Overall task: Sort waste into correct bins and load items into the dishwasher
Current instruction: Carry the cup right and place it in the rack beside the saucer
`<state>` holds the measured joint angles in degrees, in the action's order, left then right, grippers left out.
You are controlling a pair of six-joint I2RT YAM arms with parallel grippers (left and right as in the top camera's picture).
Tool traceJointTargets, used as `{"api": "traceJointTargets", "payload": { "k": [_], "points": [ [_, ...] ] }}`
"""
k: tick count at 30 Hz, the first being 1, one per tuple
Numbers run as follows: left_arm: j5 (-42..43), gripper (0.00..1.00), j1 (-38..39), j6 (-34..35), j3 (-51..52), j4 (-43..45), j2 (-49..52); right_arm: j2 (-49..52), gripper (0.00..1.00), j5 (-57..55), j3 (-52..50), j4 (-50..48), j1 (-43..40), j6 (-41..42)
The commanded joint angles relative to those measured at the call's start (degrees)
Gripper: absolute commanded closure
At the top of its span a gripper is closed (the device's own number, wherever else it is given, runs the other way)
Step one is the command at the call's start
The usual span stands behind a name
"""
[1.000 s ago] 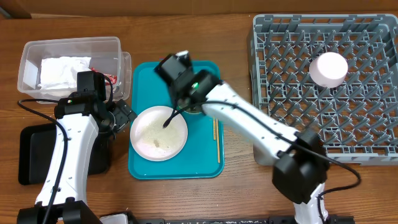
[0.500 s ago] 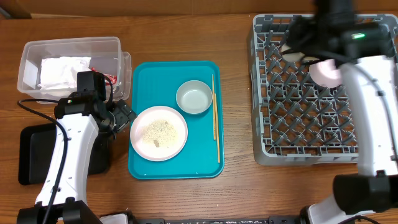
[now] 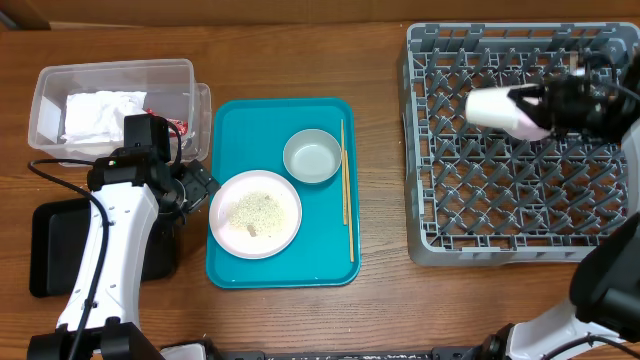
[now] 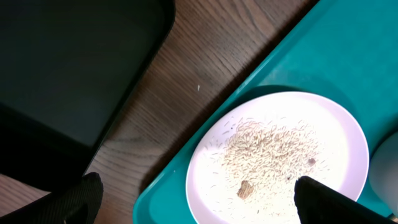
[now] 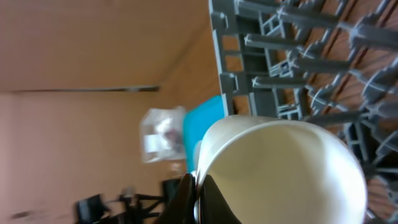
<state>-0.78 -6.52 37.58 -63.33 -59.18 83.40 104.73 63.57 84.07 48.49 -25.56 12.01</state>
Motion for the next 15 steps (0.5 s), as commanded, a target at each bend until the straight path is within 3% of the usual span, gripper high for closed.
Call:
{"api": "traceJointTargets", "payload": {
  "k": [1,10,15],
  "points": [
    [0.2,0.0,-0.2,0.8,0.0,-0.1,-0.2,0.3,0.96,13.3,-6.3,-3.7,-2.2,-1.6],
    [0.2,0.0,-0.2,0.8,0.0,-0.1,-0.2,2.0,0.96,20.8,-10.9,-11.4,-3.4,-1.2],
    [0.2,0.0,-0.2,0.8,0.0,-0.1,-0.2,2.0,0.96,19.6,-10.9,-12.9,-2.9,1.8]
  ]
}}
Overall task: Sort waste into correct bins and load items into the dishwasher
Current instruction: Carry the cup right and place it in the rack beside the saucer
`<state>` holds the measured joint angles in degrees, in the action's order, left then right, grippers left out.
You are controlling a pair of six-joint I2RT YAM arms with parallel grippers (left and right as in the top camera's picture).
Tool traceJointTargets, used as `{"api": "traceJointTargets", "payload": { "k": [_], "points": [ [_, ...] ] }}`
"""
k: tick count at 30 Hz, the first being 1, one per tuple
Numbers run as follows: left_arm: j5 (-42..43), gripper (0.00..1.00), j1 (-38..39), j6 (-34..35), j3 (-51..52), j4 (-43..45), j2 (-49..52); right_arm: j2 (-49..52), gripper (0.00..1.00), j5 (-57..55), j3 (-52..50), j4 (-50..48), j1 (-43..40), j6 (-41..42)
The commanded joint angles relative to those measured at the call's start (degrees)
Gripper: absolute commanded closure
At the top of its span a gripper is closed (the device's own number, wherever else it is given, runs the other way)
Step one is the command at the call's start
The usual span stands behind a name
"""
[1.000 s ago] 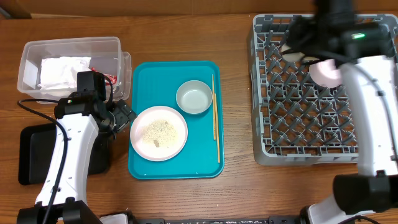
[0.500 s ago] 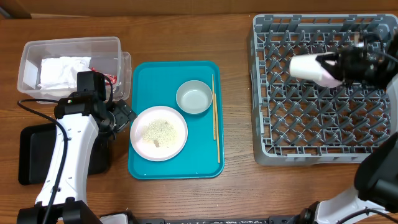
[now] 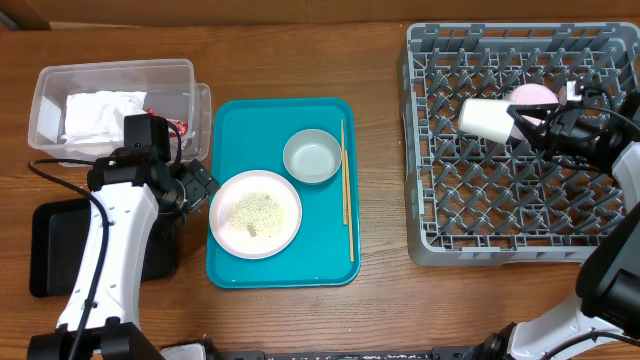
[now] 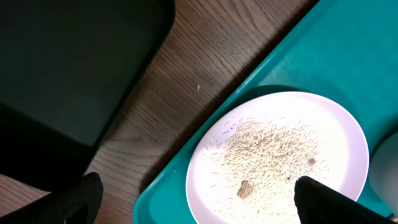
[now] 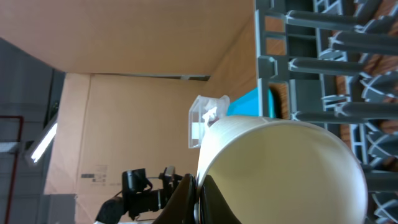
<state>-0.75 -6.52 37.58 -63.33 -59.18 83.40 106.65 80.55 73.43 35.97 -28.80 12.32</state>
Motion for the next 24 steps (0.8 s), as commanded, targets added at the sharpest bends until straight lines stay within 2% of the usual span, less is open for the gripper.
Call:
{"api": "traceJointTargets", "payload": {
  "k": [1,4,14,24],
  "points": [
    [0.2,0.0,-0.2,0.8,0.0,-0.1,-0.2,0.1,0.96,1.9,-0.3,-0.3,0.4,1.5],
    [0.2,0.0,-0.2,0.8,0.0,-0.1,-0.2,0.1,0.96,-3.7,-0.5,-0.3,0.8,5.1],
    [0.2,0.0,-0.2,0.8,0.0,-0.1,-0.2,0.2,0.96,-5.6,-0.7,-2.3,5.2,5.1],
    [0.2,0.0,-0.2,0.8,0.0,-0.2,-0.2,0.3,0.96,-11.4,-0.7,-2.3,4.9,5.5]
  ]
}}
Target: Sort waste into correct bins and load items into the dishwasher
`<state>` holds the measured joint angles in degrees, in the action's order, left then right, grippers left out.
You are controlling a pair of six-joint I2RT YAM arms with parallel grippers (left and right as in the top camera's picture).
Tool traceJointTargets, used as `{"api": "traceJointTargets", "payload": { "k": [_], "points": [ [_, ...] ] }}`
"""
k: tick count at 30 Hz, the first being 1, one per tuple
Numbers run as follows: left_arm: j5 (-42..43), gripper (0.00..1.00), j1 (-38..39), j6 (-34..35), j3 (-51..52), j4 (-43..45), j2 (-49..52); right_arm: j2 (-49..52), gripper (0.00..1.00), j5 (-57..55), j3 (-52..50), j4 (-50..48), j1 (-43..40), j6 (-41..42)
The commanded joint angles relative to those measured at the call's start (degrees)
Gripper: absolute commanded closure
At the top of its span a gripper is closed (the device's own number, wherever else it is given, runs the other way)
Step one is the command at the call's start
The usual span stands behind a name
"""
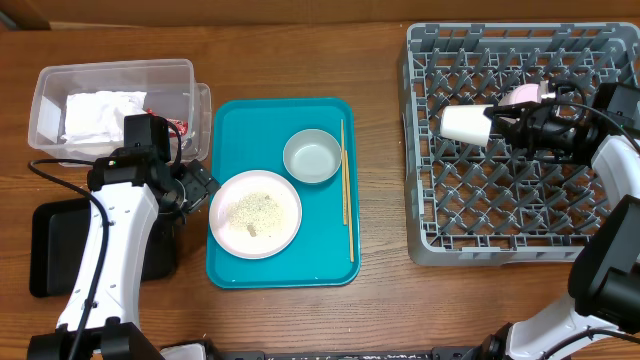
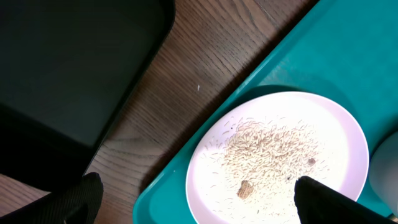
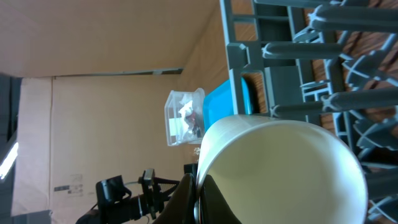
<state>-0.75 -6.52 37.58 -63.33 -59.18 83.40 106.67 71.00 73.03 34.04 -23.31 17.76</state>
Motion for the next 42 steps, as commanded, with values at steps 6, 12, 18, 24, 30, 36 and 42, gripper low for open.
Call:
{"api": "traceJointTargets", "payload": {
  "k": [6,12,18,24,30,36,42],
  "points": [
    [0.2,0.0,-0.2,0.8,0.0,-0.2,-0.2,2.0,0.96,-3.7,-0.3,-0.3,-0.6,-0.1],
    [0.2,0.0,-0.2,0.8,0.0,-0.2,-0.2,4.9,0.96,-4.5,-0.3,0.4,-1.2,0.1],
    [0.2,0.0,-0.2,0.8,0.0,-0.1,-0.2,3.7,0.95,-10.2,-0.2,3.2,-3.1,-0.2],
    [0.2,0.0,-0.2,0.8,0.0,-0.2,-0.2,-1.0,0.86,-23.1,1.6,9.1,-4.3,-0.2],
    [0.2,0.0,-0.2,0.8,0.0,-0.2,-0.2,-3.7,0.8,-33.4,7.7,18.0,-4.4,-1.4],
    [0.2,0.0,-0.2,0.8,0.0,-0.2,-0.2,-6.5,0.73,-39.5,13.4,25.8,-4.3,-1.5],
    [0.2,0.0,-0.2,0.8,0.0,-0.2,-0.2,-9.6,0.73,-40.5,14.8,28.9,-2.2,-1.5]
  ]
}}
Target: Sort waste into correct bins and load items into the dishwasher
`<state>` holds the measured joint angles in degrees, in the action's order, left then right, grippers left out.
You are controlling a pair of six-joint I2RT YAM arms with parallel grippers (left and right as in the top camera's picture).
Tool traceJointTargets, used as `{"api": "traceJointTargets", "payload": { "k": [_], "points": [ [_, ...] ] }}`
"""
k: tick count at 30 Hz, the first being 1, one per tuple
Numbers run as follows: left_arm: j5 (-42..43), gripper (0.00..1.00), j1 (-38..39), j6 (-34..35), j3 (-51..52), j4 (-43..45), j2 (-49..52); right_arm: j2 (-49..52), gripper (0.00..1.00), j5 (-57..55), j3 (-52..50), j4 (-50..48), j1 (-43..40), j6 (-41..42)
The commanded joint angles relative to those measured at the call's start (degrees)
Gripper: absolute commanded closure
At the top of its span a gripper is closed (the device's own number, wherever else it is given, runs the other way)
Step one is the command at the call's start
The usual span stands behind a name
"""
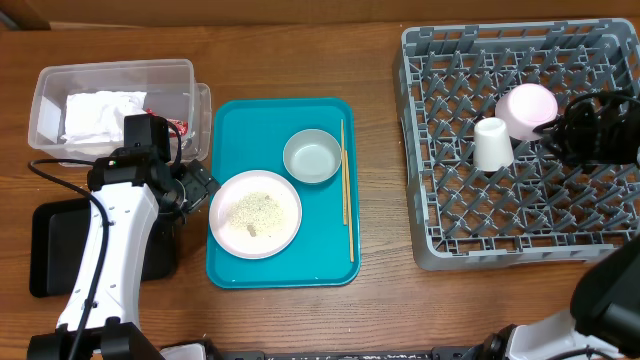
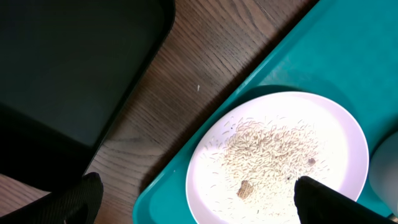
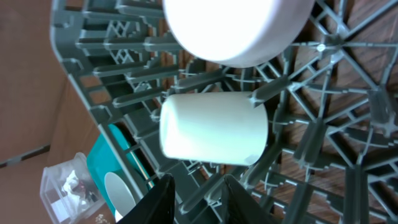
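A white cup (image 1: 491, 143) (image 3: 214, 137) rests among the tines of the grey dishwasher rack (image 1: 440, 250), beside a pink bowl (image 1: 527, 108) (image 3: 239, 28). My right gripper (image 1: 552, 135) (image 3: 198, 202) is open just right of the cup, holding nothing. On the teal tray (image 1: 330, 265) lie a white plate of rice scraps (image 1: 255, 212) (image 2: 277, 158), a grey-blue bowl (image 1: 312, 155) and chopsticks (image 1: 346, 185). My left gripper (image 1: 195, 187) (image 2: 199, 202) hangs open over the plate's left edge.
Two clear bins (image 1: 110, 75) with paper and wrappers stand at the back left. A black bin (image 1: 50, 245) (image 2: 68, 62) lies at the front left, beside my left arm. Bare wood runs between the tray and the rack.
The right gripper has let go of the white cup, which now sits in the rack next to the pink bowl. The gripper stands open a little to its right. The left arm has not moved.
The right gripper held the white cup above the rack at the right, then near the pink bowl, then further left over the rack. Now the cup lies in the rack and the gripper is open. The left gripper stayed open over the plate throughout.
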<state>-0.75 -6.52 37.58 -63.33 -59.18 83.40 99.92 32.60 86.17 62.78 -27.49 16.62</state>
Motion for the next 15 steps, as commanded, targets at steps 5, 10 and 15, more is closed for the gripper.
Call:
{"api": "traceJointTargets", "payload": {
  "k": [5,10,15],
  "points": [
    [0.2,0.0,-0.2,0.8,0.0,-0.1,-0.2,-2.5,0.73,-2.4,1.4,-3.4,8.5,-0.5],
    [0.2,0.0,-0.2,0.8,0.0,-0.1,-0.2,-0.7,0.74,-10.2,1.2,-9.5,15.8,0.2],
    [0.2,0.0,-0.2,0.8,0.0,-0.1,-0.2,4.0,0.91,-14.6,1.2,-12.7,18.8,0.4]
  ]
}}
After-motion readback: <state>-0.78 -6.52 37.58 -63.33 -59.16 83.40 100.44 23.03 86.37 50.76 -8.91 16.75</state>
